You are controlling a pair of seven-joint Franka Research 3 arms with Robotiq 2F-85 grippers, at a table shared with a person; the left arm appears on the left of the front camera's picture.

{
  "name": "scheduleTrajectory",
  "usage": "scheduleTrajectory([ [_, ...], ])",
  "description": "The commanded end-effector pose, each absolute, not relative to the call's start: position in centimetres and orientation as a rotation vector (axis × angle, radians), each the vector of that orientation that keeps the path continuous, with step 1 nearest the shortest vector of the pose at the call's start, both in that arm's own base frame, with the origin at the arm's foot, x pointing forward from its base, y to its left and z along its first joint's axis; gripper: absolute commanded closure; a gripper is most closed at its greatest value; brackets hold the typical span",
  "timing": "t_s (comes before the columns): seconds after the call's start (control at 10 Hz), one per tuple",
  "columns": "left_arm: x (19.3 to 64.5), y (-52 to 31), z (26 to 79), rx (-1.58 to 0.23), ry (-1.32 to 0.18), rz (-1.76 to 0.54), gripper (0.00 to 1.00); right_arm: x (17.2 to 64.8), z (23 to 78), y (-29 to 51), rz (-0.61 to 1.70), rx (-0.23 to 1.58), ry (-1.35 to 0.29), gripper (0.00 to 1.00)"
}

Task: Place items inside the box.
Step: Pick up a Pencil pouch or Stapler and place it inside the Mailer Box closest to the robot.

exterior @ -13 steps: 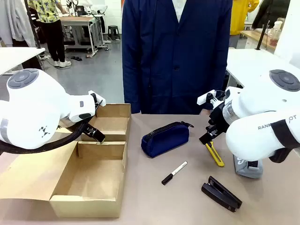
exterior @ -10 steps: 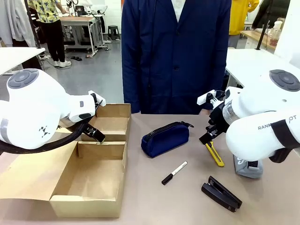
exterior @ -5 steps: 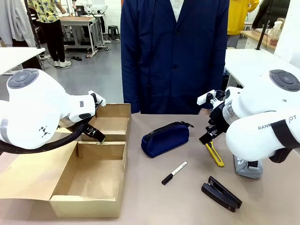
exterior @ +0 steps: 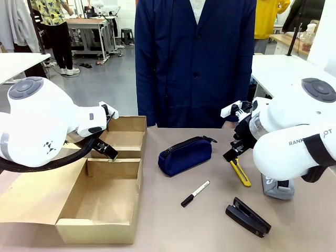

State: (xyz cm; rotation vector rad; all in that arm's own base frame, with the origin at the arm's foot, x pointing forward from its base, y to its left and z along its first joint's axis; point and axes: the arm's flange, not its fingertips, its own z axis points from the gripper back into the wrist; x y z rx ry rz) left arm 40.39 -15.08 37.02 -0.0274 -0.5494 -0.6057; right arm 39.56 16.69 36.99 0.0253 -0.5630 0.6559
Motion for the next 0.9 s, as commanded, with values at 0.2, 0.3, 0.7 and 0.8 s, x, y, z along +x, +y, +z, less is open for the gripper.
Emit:
scheduleTrajectory([
  [0.2, 40.4, -15.1, 37.0, -0.027, -0.549, -0.606, 0.00, 39.6, 37.0, 16.7, 0.655, 0.026, -0.563, 0.00],
  [0.3, 40.4, -15.1, 37.0, -0.027, -0.549, -0.606, 0.00, 39.6, 37.0, 16.7, 0.656, 0.025, -0.563, 0.00],
  [0.7, 34.1, -10.2, 50.0, -0.364, -0.547, -0.475, 0.00, 35.0, 50.7, 10.8, 0.273, 0.245, -0.392, 0.00],
  [0.8, 32.4, -7.2, 51.8, -0.456, -0.509, -0.435, 0.00, 32.6, 53.0, 7.7, 0.157, 0.286, -0.384, 0.00],
])
